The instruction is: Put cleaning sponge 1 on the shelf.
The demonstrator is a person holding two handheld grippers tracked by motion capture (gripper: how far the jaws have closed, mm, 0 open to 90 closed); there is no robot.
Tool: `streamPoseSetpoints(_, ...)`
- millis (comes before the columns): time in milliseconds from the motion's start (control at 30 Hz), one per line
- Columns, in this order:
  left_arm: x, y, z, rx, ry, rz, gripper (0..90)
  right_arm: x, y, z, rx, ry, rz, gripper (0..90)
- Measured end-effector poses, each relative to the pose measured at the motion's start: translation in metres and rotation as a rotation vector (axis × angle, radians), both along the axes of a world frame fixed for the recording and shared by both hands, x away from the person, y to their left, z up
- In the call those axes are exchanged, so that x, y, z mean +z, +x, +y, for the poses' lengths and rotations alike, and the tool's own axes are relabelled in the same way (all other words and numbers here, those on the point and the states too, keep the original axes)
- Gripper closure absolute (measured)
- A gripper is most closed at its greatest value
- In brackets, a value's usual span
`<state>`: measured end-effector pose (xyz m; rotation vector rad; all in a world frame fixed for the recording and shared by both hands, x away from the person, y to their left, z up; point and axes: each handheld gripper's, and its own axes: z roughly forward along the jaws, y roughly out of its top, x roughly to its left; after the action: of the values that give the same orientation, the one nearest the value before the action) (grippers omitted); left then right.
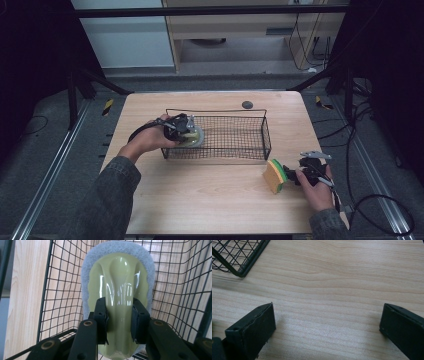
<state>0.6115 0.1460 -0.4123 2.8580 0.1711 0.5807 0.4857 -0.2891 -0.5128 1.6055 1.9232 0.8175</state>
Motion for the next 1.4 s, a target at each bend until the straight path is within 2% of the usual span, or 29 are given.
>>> streamPoseSetpoints(233,0.001,-0.002,0.001,0.005,-0.014,0.008,69.9,0.000,0.000,0.000,0.001,-0.002,-0.001,0.5)
streamPoseSetpoints(1033,0.022,-0.008,0.012,0.024,-0.070,-0.033,67.4,0.000,0.000,0.000,0.000,0.001,-0.001,0.5)
streamPoseSetpoints(1267,0.027,-0.008,0.014,0.054,-0.084,-0.057,64.7,0.000,0.000,0.000,0.000,0.001,-0.001,0.5)
streamPoseSetpoints(1400,0.030,-0.008,0.015,0.086,-0.103,-0.079,57.7,0.000,0.000,0.000,0.000,0.002,-0.001,0.5)
